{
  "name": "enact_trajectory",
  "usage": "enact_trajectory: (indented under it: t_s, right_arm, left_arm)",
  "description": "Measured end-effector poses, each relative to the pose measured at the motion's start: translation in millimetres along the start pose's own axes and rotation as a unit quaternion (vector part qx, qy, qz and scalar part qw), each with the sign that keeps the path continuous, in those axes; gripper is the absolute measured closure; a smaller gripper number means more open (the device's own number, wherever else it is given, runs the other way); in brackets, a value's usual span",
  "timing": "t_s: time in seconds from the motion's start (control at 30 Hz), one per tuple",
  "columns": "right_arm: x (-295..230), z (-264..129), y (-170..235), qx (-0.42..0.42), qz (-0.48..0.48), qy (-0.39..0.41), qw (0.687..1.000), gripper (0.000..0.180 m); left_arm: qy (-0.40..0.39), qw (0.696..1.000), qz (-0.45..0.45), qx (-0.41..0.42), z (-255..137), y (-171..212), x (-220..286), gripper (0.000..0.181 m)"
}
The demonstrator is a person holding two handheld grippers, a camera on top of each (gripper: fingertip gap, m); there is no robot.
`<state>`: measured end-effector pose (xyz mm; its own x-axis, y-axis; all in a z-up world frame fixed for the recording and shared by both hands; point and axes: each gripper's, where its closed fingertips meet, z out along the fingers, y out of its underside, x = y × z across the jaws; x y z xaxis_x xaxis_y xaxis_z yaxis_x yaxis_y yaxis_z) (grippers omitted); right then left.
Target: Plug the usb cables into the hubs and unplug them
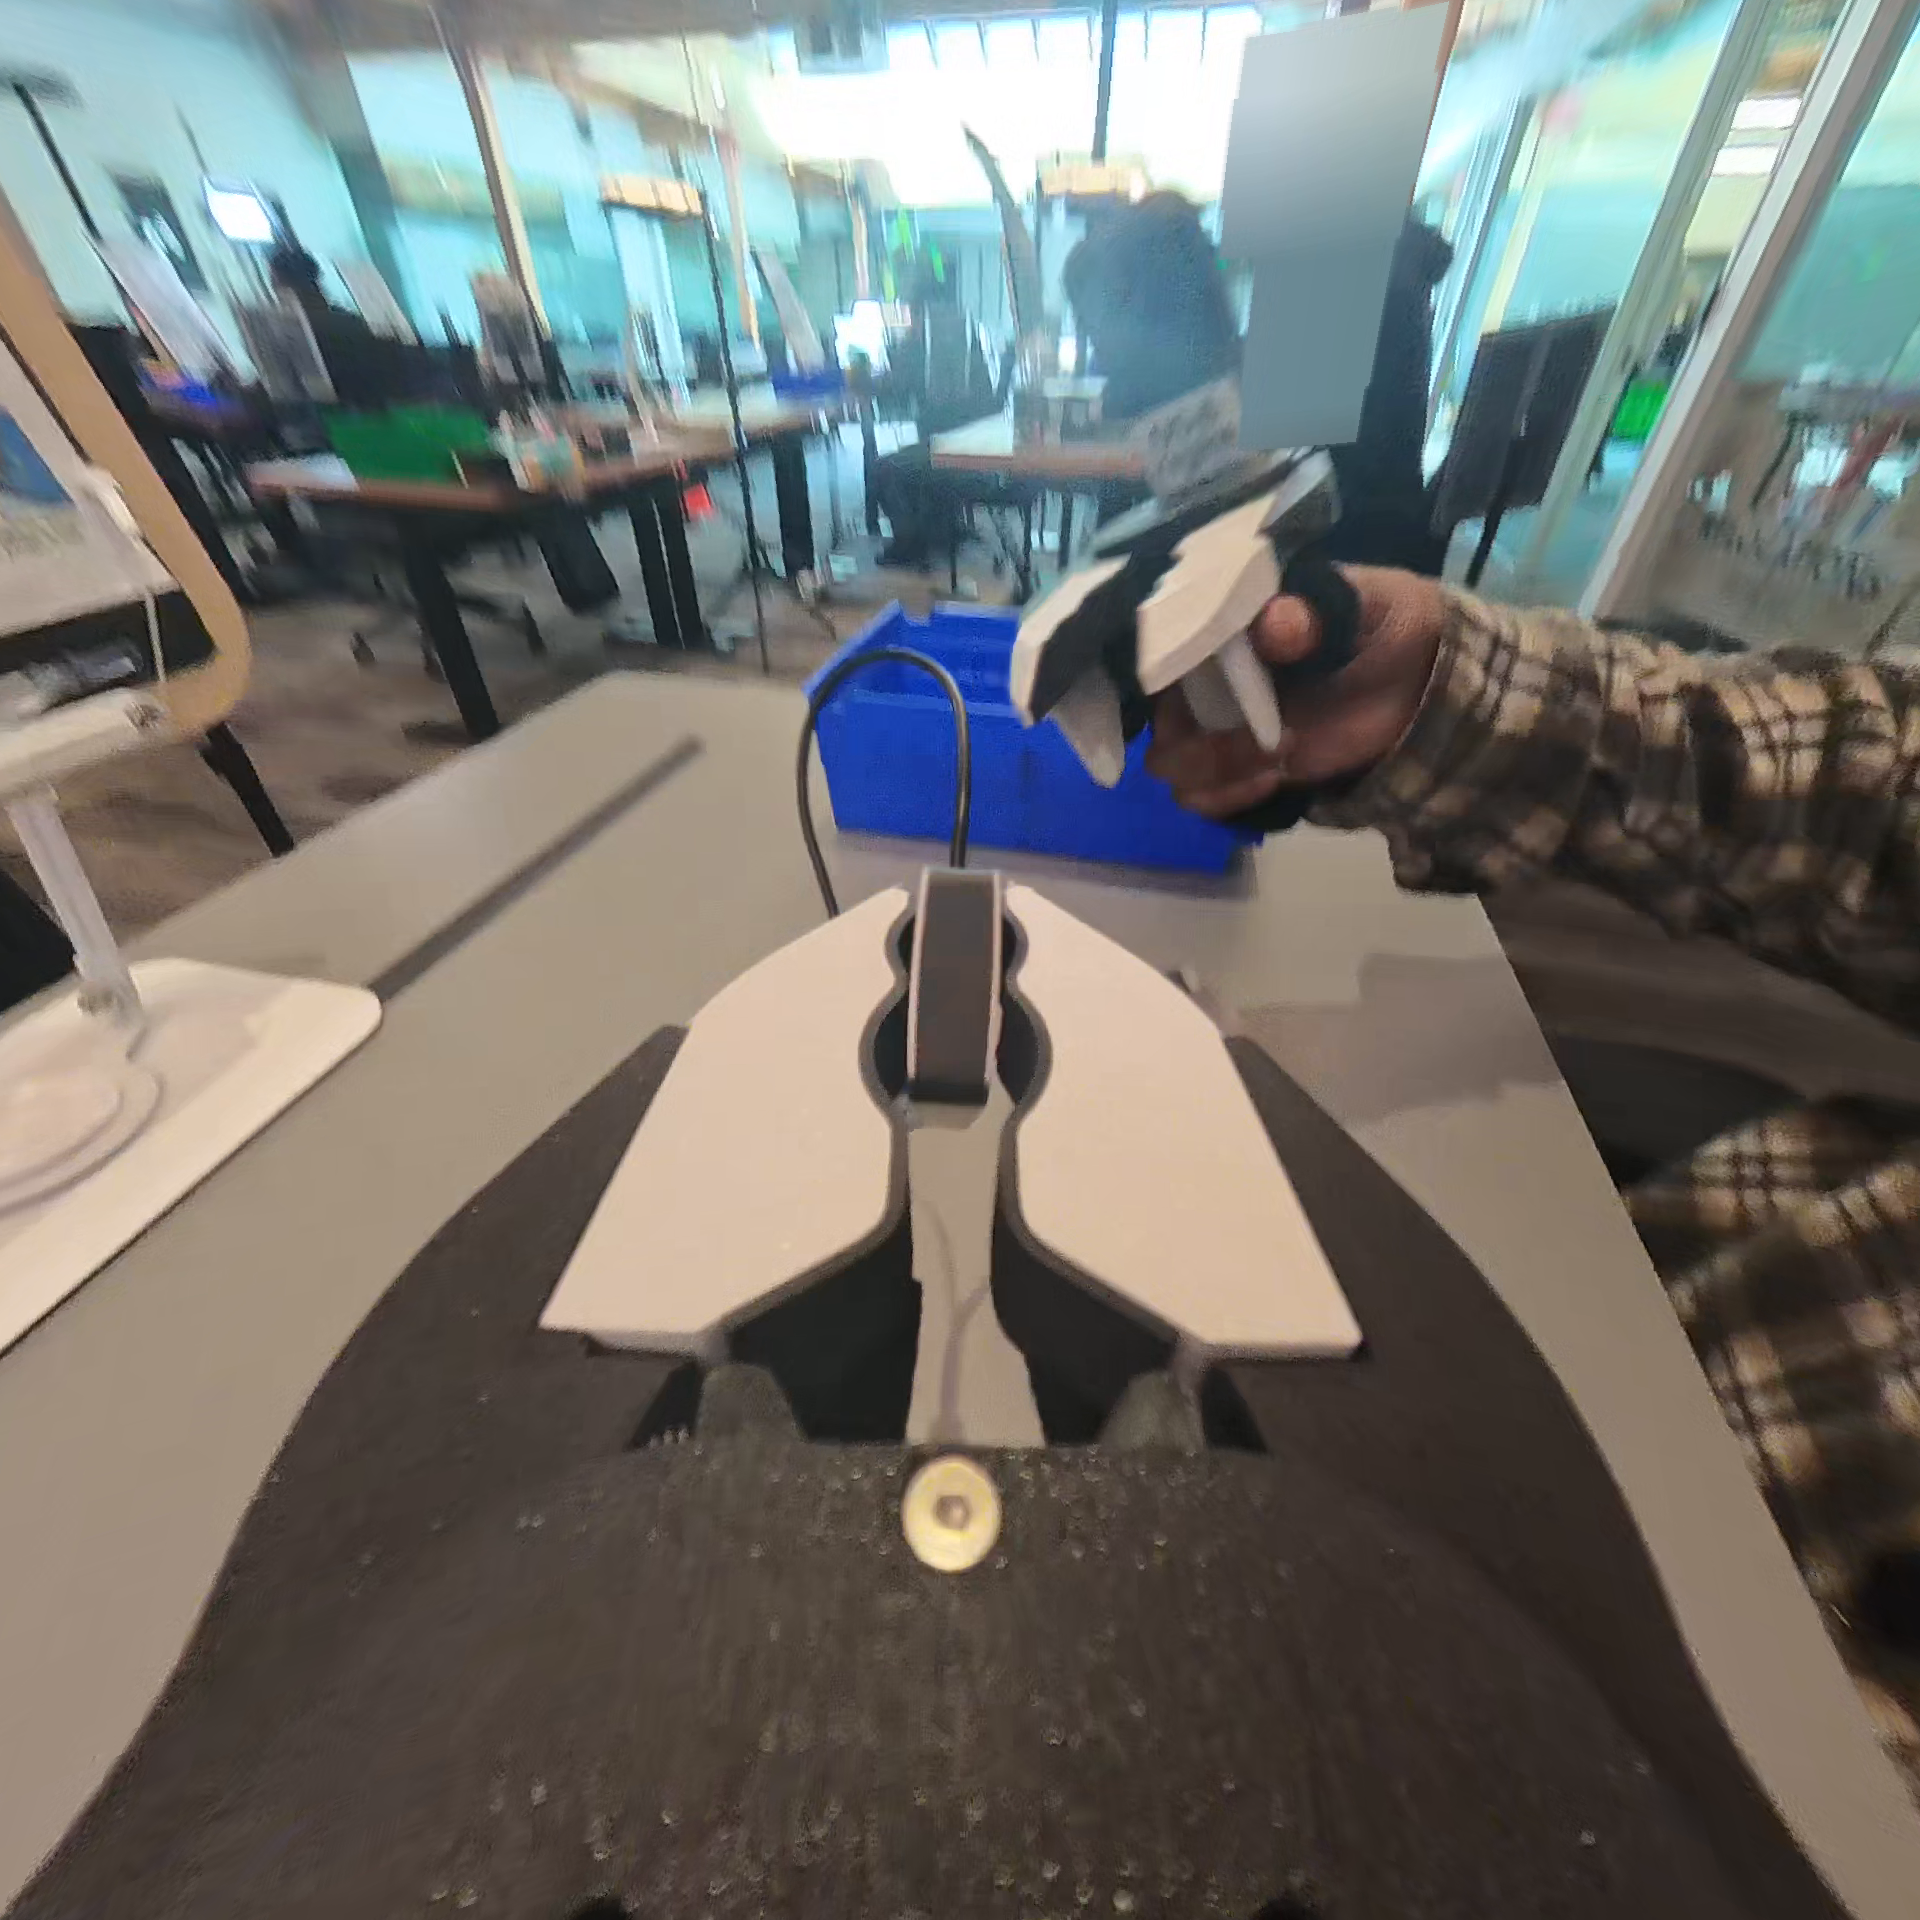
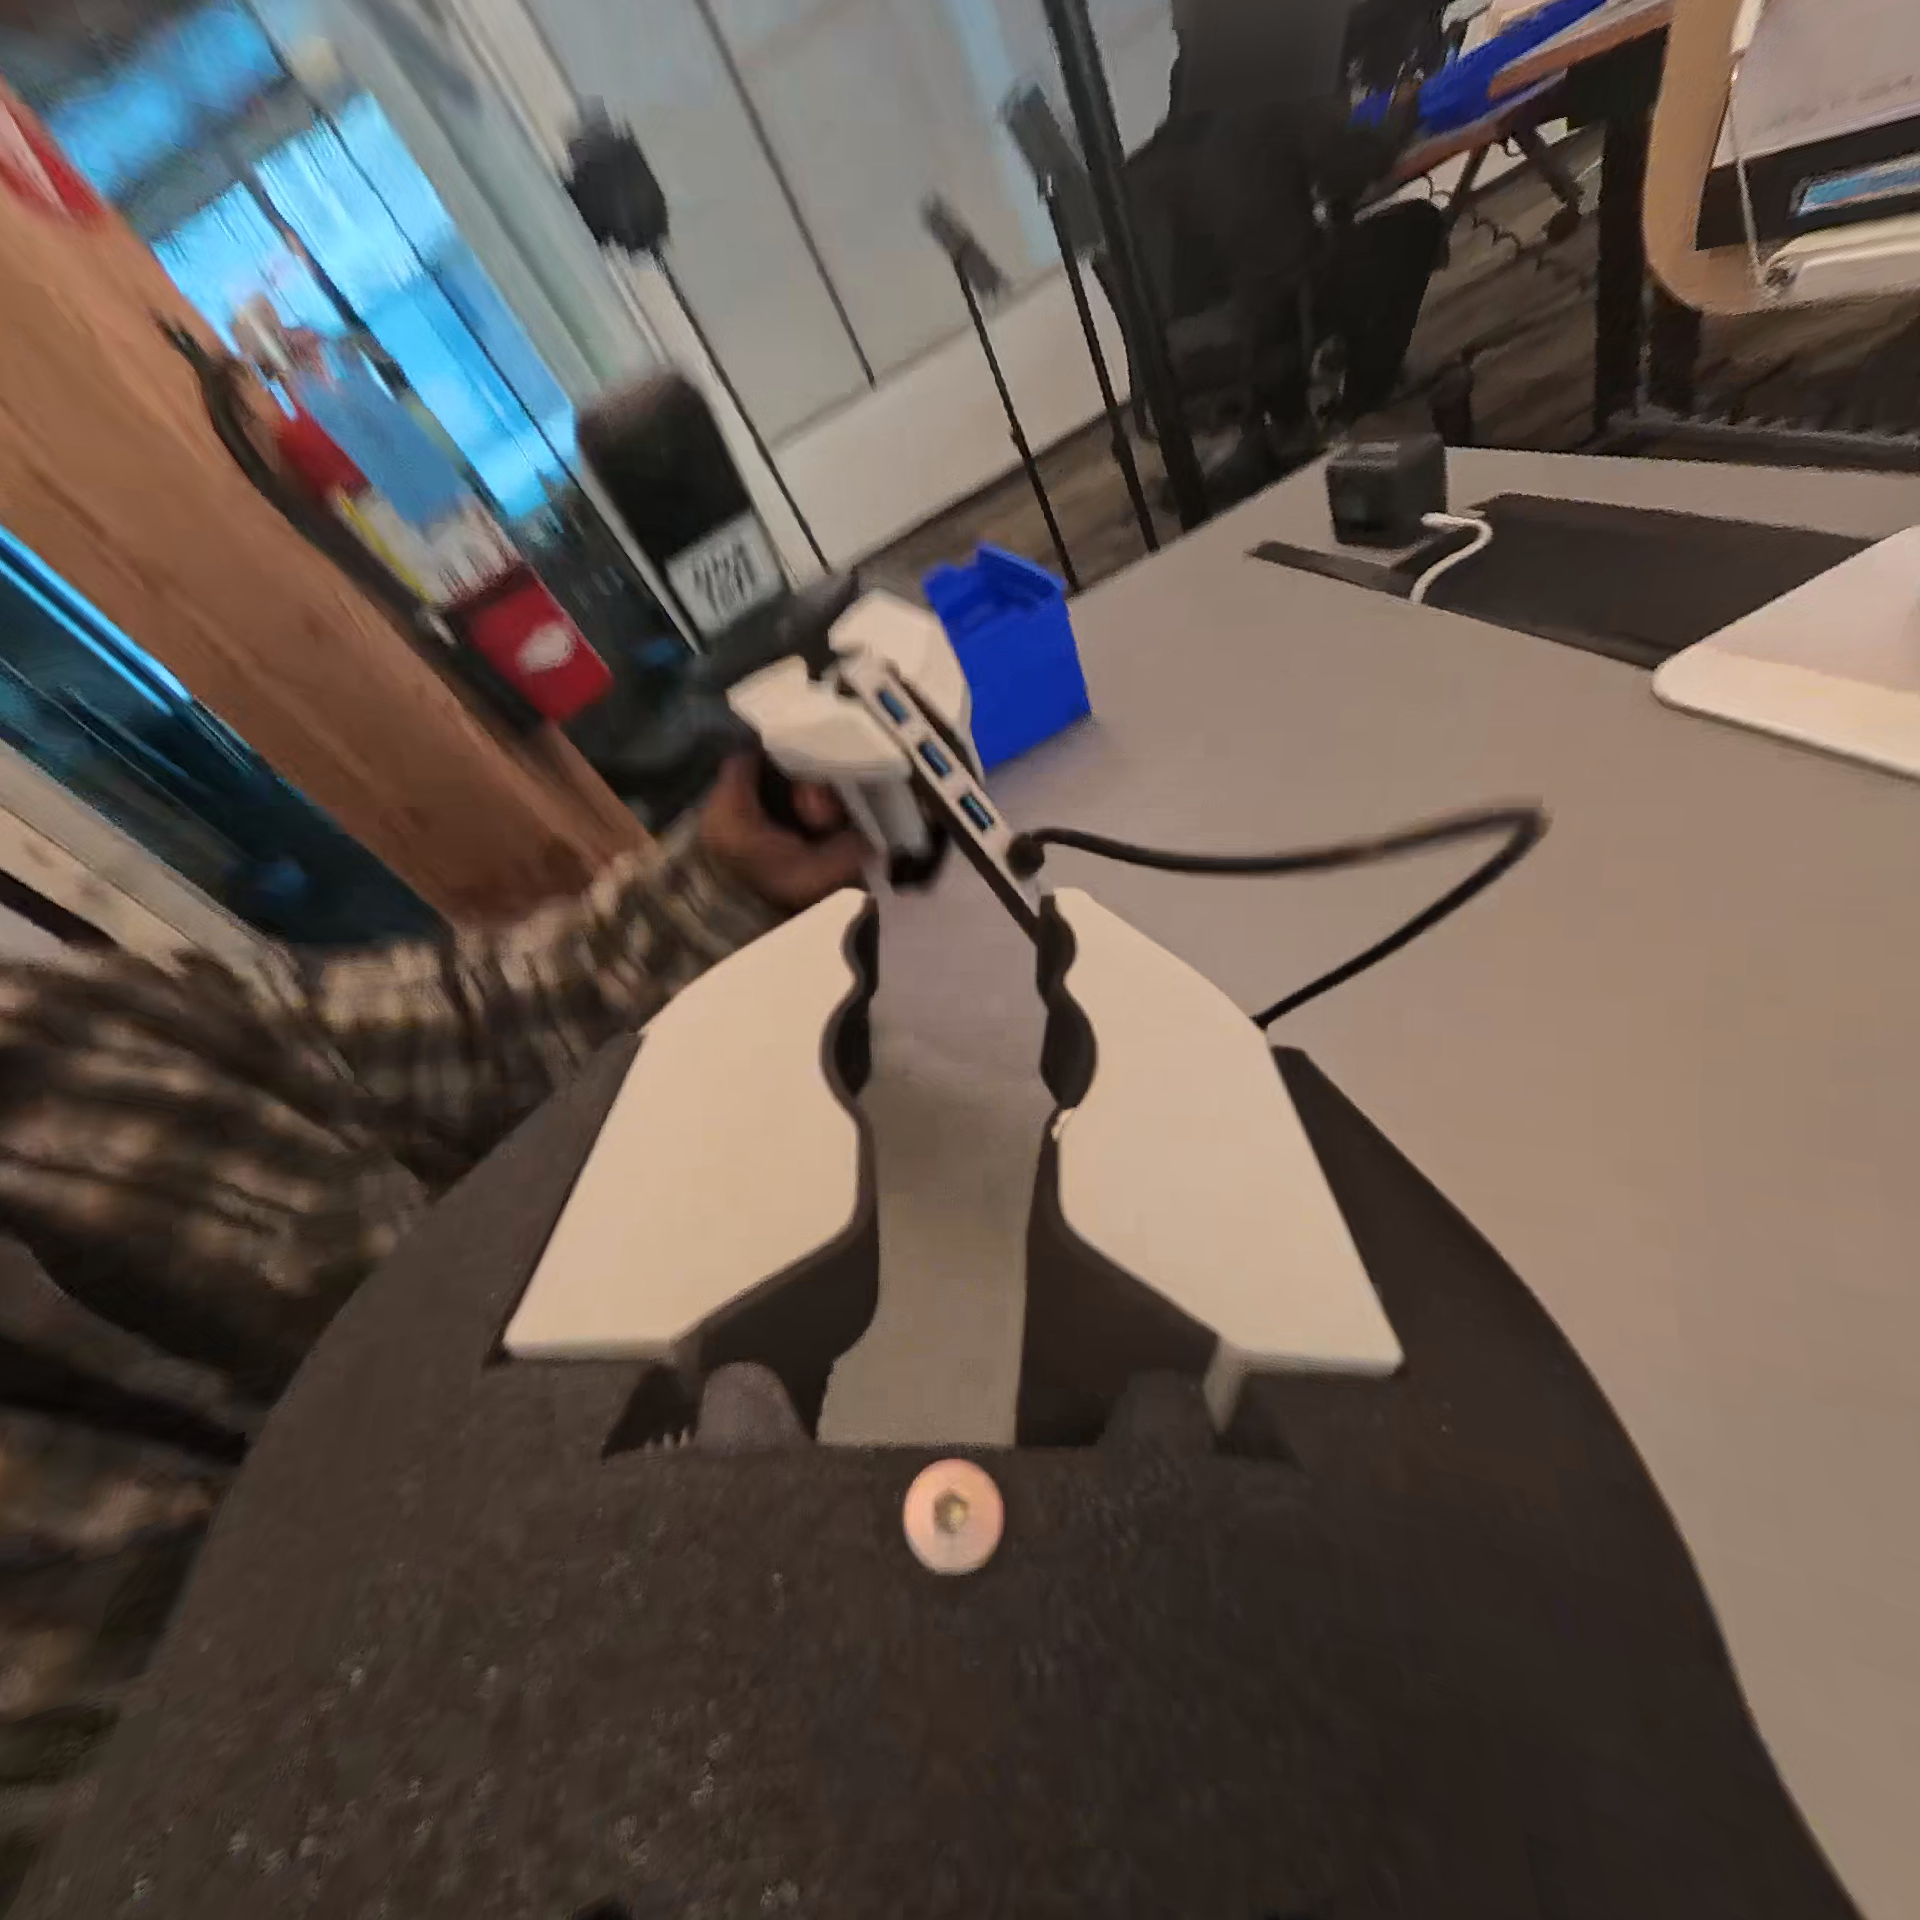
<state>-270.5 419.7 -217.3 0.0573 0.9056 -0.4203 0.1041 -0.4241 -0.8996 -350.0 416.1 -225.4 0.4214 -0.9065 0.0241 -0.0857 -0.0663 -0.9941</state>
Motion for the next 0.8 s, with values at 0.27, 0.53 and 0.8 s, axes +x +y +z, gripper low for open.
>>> enact_trajectory:
  t_s: [0.27,0.53,0.8]
  right_arm:
    - [-6.9,10.9,27.0,-0.174,-0.267,-0.003,0.948,0.148]
    - [-4.6,52.9,57.1,-0.219,-0.247,-0.097,0.939,0.174]
    - [4.7,57.0,53.9,-0.154,-0.205,-0.081,0.963,0.175]
  left_arm:
    - [0.067,0.987,-0.029,-0.145,7.2,7.4,10.0,0.170]
    - [0.116,0.981,-0.043,-0.152,14.6,3.9,30.5,0.169]
    - [0.123,0.985,-0.109,-0.061,10.4,-2.5,18.0,0.149]
